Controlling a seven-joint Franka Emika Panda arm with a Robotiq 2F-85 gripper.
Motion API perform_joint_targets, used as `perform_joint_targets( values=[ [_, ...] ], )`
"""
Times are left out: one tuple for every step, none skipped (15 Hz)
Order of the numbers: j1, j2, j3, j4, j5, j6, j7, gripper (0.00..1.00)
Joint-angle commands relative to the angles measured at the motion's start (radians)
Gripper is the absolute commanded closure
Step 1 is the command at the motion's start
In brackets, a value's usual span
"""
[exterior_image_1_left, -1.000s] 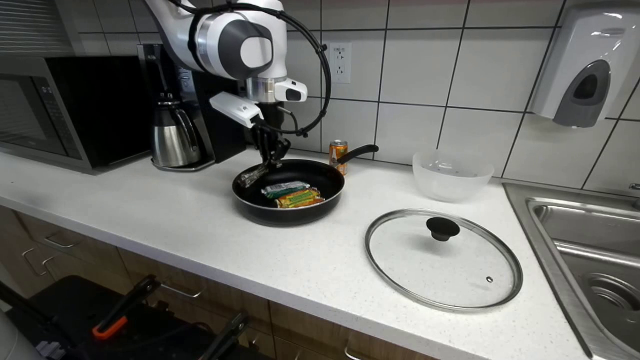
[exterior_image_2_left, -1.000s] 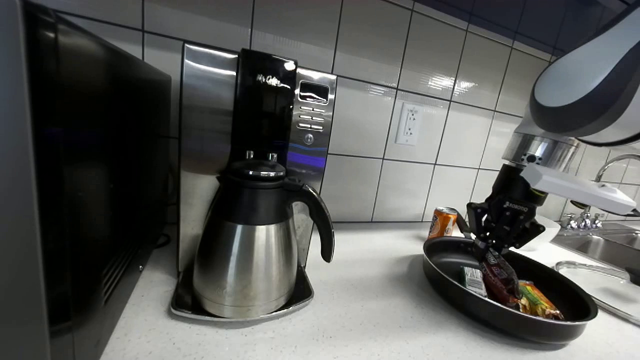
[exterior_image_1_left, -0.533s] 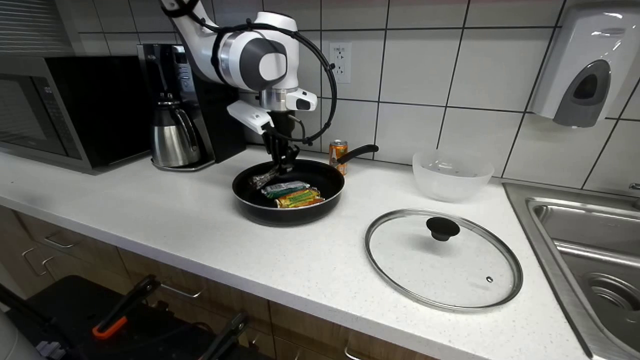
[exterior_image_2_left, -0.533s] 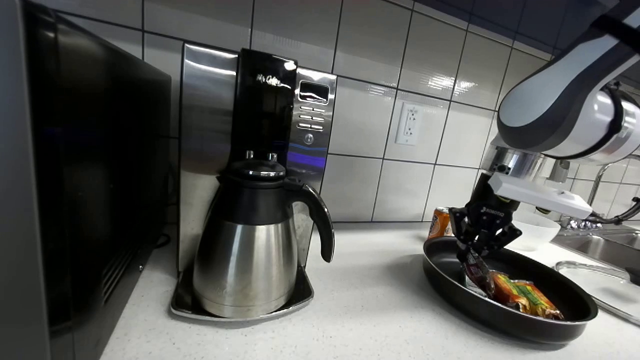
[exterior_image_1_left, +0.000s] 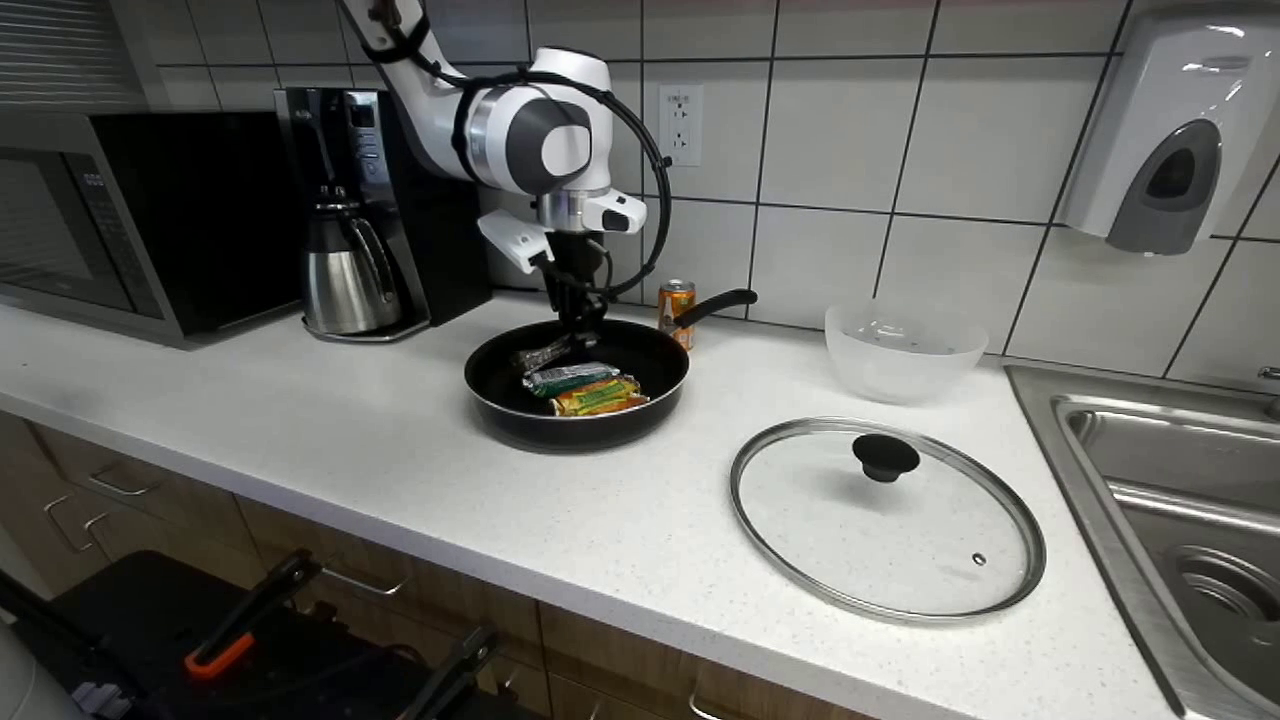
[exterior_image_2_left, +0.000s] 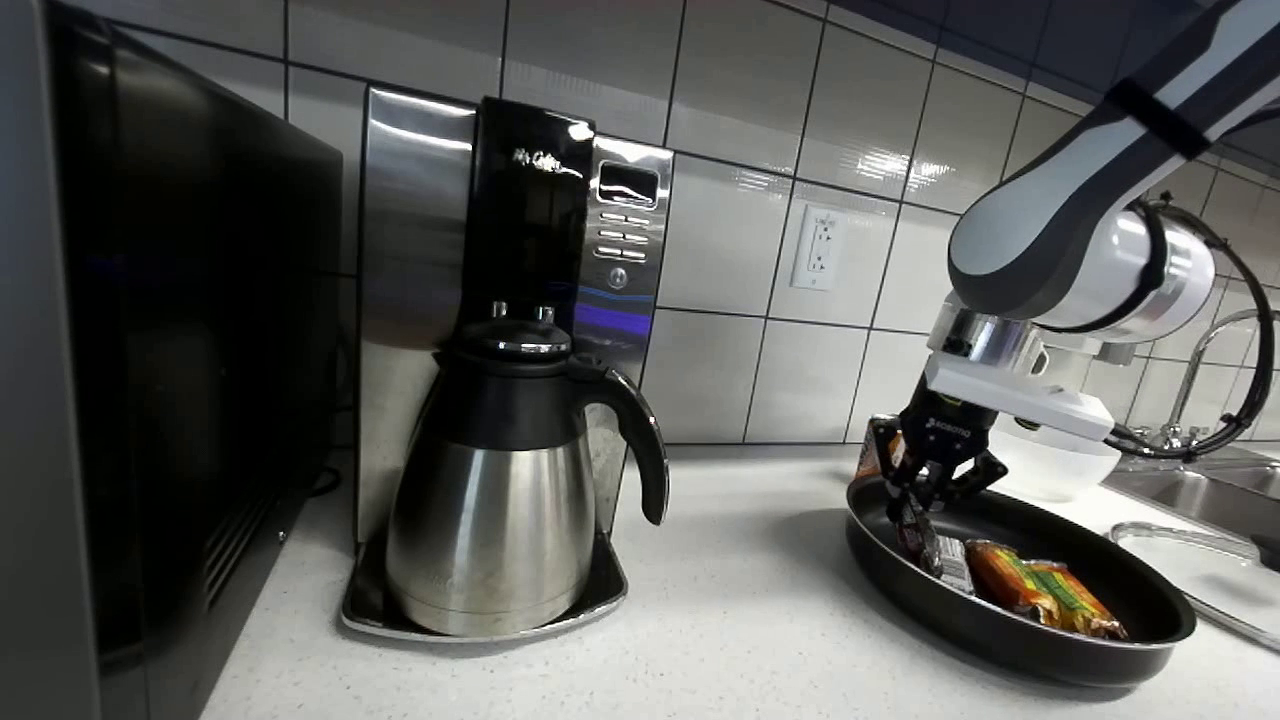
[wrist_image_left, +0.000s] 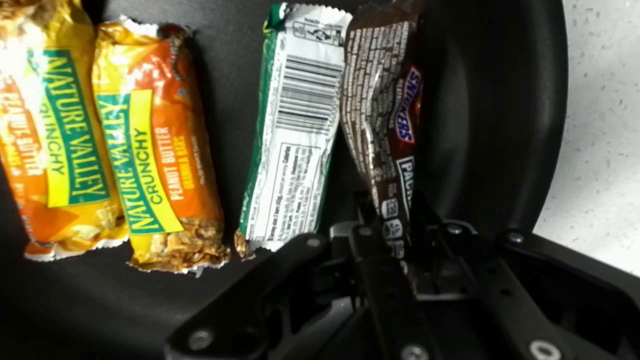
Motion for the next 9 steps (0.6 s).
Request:
perform_joint_targets(
  values=[
    [0.012,0.048,-0.012,0.076,0.007,-0.045,0.069,0.95],
    [0.014,0.057,-0.013,0.084,0.005,-0.049,0.079,0.95],
    [0.015,0.065,-0.014,0.089,0.005,-0.049,0.086,0.95],
    [0.016,0.073,-0.014,0.094,0.006,-0.052,0.093,0.95],
    [0.018,0.079,-0.016,0.098,0.004,-0.054,0.101,0.95],
    [0.017,0.083,-0.015,0.100,0.006,-0.055,0.104,0.95],
    [0.018,0.083,-0.014,0.100,0.007,-0.055,0.106,0.95],
    [0.019,0.082,-0.014,0.098,0.008,-0.054,0.108,0.95],
    [0.020,0.081,-0.014,0.096,0.008,-0.055,0.110,0.62]
  ],
)
